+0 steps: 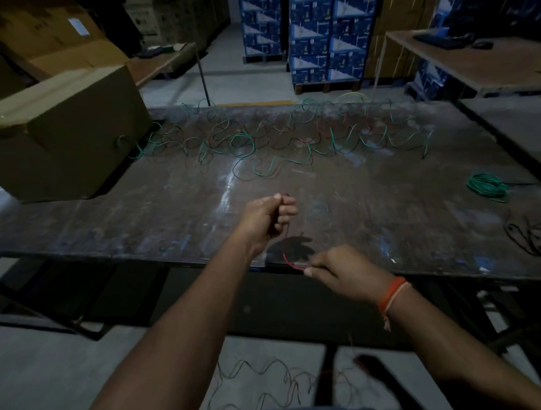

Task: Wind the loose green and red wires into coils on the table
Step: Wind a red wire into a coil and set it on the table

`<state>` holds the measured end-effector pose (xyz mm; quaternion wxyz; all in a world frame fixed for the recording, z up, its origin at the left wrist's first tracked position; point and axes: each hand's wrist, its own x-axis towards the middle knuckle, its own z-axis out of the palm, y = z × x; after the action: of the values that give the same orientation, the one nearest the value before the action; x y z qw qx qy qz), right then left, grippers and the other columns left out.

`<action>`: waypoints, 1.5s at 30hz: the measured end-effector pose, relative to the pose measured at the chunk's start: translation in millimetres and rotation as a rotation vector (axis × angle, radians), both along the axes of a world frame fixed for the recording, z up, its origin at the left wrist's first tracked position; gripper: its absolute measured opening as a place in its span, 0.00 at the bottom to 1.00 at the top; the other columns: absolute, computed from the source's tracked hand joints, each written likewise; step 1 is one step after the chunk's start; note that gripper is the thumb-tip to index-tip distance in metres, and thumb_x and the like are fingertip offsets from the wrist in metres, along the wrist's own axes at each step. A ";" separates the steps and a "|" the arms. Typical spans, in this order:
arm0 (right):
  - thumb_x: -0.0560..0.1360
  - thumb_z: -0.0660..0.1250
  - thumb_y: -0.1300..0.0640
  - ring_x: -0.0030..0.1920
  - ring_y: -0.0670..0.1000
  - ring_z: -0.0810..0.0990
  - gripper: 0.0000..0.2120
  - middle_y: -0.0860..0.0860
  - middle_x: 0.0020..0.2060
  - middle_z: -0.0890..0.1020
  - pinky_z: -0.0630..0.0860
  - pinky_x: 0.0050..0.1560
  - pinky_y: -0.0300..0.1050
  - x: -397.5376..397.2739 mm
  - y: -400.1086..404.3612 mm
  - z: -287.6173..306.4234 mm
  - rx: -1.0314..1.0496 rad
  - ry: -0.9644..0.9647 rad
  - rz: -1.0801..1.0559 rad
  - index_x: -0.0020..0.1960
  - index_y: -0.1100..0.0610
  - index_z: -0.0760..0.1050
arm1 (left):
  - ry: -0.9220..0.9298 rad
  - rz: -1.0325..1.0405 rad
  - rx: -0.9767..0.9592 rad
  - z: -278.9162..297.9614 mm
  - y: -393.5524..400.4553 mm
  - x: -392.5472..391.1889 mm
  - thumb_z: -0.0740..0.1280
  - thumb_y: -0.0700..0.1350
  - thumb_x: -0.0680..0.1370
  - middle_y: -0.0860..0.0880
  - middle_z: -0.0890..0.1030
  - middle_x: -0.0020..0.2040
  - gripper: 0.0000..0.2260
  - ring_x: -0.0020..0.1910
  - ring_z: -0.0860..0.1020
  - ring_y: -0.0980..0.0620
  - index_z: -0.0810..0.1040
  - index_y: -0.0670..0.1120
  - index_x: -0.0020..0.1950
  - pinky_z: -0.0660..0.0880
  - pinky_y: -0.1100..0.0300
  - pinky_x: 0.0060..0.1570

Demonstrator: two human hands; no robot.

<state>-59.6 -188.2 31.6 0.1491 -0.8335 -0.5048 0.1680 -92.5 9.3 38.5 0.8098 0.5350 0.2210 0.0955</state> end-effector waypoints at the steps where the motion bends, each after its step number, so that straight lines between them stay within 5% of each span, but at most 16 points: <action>1: 0.80 0.66 0.53 0.36 0.46 0.76 0.08 0.47 0.36 0.80 0.69 0.39 0.43 -0.9 -1.8 10.6 0.091 -0.026 0.025 0.45 0.54 0.81 | 0.031 -0.033 0.053 -1.8 -5.2 -3.2 0.59 0.45 0.84 0.50 0.78 0.31 0.12 0.27 0.75 0.57 0.79 0.39 0.53 0.66 0.69 0.24; 4: 0.76 0.69 0.59 0.35 0.39 0.76 0.05 0.42 0.32 0.75 0.65 0.35 0.31 3.2 -6.4 34.5 0.406 -0.011 -0.003 0.41 0.54 0.80 | 0.081 -0.114 0.113 -8.2 -15.4 -11.3 0.60 0.44 0.84 0.44 0.80 0.31 0.13 0.27 0.79 0.51 0.78 0.37 0.48 0.75 0.63 0.26; 7: 0.75 0.71 0.57 0.36 0.43 0.76 0.03 0.46 0.35 0.77 0.66 0.36 0.32 15.8 -4.8 39.0 0.493 0.016 -0.092 0.43 0.51 0.82 | 0.089 -0.184 0.019 -13.4 -22.1 -15.6 0.57 0.45 0.85 0.42 0.80 0.30 0.14 0.25 0.79 0.48 0.75 0.40 0.45 0.76 0.62 0.26; 10: 0.75 0.72 0.64 0.40 0.43 0.81 0.05 0.48 0.39 0.83 0.75 0.42 0.35 22.6 -2.8 34.1 0.588 0.239 -0.164 0.46 0.56 0.84 | 0.100 -0.233 -0.075 -13.7 -28.6 -20.1 0.55 0.44 0.85 0.39 0.83 0.34 0.14 0.27 0.82 0.47 0.76 0.39 0.47 0.77 0.63 0.26; 15: 0.75 0.73 0.61 0.40 0.46 0.81 0.03 0.53 0.38 0.85 0.78 0.45 0.43 32.5 2.9 11.4 0.703 0.414 -0.309 0.44 0.56 0.84 | 0.068 -0.257 0.007 -16.5 -26.1 -22.2 0.58 0.49 0.84 0.48 0.68 0.22 0.17 0.15 0.59 0.56 0.73 0.42 0.40 0.56 0.70 0.19; 19: 0.77 0.72 0.62 0.35 0.46 0.77 0.05 0.52 0.34 0.81 0.73 0.37 0.43 31.3 10.7 -7.6 0.758 0.517 -0.467 0.42 0.57 0.81 | 0.081 -0.347 -0.155 -11.6 -30.6 -20.6 0.53 0.51 0.84 0.53 0.62 0.20 0.19 0.15 0.56 0.59 0.72 0.44 0.39 0.51 0.69 0.20; 25: 0.79 0.67 0.63 0.31 0.45 0.78 0.06 0.51 0.32 0.82 0.69 0.29 0.36 28.8 16.0 -10.6 0.871 0.688 -0.572 0.44 0.60 0.77 | -0.058 -0.394 -0.439 -13.1 -33.6 -22.4 0.53 0.47 0.83 0.54 0.68 0.26 0.13 0.18 0.62 0.62 0.73 0.42 0.49 0.54 0.68 0.24; 31: 0.80 0.66 0.64 0.26 0.45 0.71 0.07 0.52 0.28 0.76 0.62 0.22 0.34 26.9 21.1 -4.4 0.963 0.860 -0.584 0.43 0.60 0.75 | -0.071 -0.238 -0.419 -16.0 -37.0 -21.4 0.63 0.50 0.78 0.53 0.71 0.28 0.14 0.19 0.65 0.63 0.79 0.40 0.51 0.55 0.74 0.18; 40: 0.81 0.65 0.63 0.25 0.44 0.68 0.07 0.51 0.29 0.73 0.62 0.21 0.33 29.3 18.7 -9.1 0.959 0.962 -0.568 0.44 0.58 0.75 | -0.014 -0.235 -0.437 -20.6 -35.0 -17.4 0.63 0.50 0.79 0.54 0.70 0.27 0.13 0.19 0.65 0.62 0.79 0.41 0.47 0.59 0.73 0.19; 45: 0.81 0.66 0.63 0.26 0.45 0.69 0.07 0.51 0.29 0.74 0.62 0.22 0.33 31.9 15.5 -12.7 0.968 0.977 -0.527 0.44 0.58 0.77 | -0.069 -0.290 -0.552 -26.1 -33.1 -22.1 0.65 0.45 0.78 0.50 0.77 0.31 0.14 0.24 0.75 0.60 0.81 0.35 0.52 0.68 0.72 0.21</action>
<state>-27.7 -172.7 18.9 0.7436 -0.5983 -0.1812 0.2372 -114.6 -23.8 12.4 0.9367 0.3171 0.1323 -0.0667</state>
